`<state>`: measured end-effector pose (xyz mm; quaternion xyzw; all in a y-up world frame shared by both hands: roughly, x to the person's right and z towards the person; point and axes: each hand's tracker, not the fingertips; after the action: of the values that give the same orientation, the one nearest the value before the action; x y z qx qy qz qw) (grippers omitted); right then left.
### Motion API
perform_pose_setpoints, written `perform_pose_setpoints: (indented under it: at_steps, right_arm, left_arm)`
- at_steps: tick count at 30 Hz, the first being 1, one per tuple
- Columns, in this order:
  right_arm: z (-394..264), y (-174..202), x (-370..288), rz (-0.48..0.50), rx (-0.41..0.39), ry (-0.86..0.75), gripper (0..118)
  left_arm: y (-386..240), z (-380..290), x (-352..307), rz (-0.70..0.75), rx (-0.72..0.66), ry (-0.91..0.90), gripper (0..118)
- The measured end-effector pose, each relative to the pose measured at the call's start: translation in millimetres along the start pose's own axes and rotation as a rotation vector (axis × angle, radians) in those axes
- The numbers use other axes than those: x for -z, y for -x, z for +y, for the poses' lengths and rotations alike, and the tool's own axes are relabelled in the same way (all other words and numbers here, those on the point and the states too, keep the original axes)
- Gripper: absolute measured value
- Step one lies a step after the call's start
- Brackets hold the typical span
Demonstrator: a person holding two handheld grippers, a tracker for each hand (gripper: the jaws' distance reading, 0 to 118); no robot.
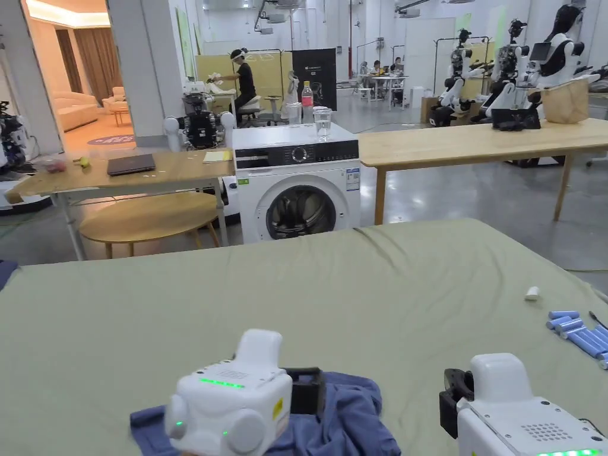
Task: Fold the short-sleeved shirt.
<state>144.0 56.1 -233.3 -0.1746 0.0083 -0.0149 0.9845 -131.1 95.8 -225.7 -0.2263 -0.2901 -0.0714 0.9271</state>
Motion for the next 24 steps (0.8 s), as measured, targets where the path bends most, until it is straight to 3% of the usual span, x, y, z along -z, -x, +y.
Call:
perform_pose_setpoints:
  at_steps: [3,6,8,9,10,15,24]
  right_arm:
    - [-3,23,-10,0.056,0.012,-0.018,1]
    - [-7,49,-9,0.113,0.019,-0.025,1]
    - [-13,66,-18,0.132,-0.005,-0.044,1]
    - [-14,73,-19,0.131,-0.017,-0.052,1]
    - [-15,79,-20,0.135,-0.021,-0.055,1]
    - [-19,94,-31,0.167,-0.039,-0.051,1]
    - [-32,72,-22,0.145,-0.047,-0.004,1]
  left_arm:
    - [6,-13,-82,0.114,0.032,-0.122,106]
    - [7,-45,-139,0.274,0.057,-0.114,105]
    - [19,-70,-164,0.353,0.027,-0.061,96]
    - [25,-80,-174,0.39,0.006,-0.038,56]
    - [32,-89,-183,0.391,-0.022,-0.013,0]
    - [79,-106,-192,0.399,-0.152,0.081,0]
    - [189,-131,-105,0.335,-0.394,0.359,0]
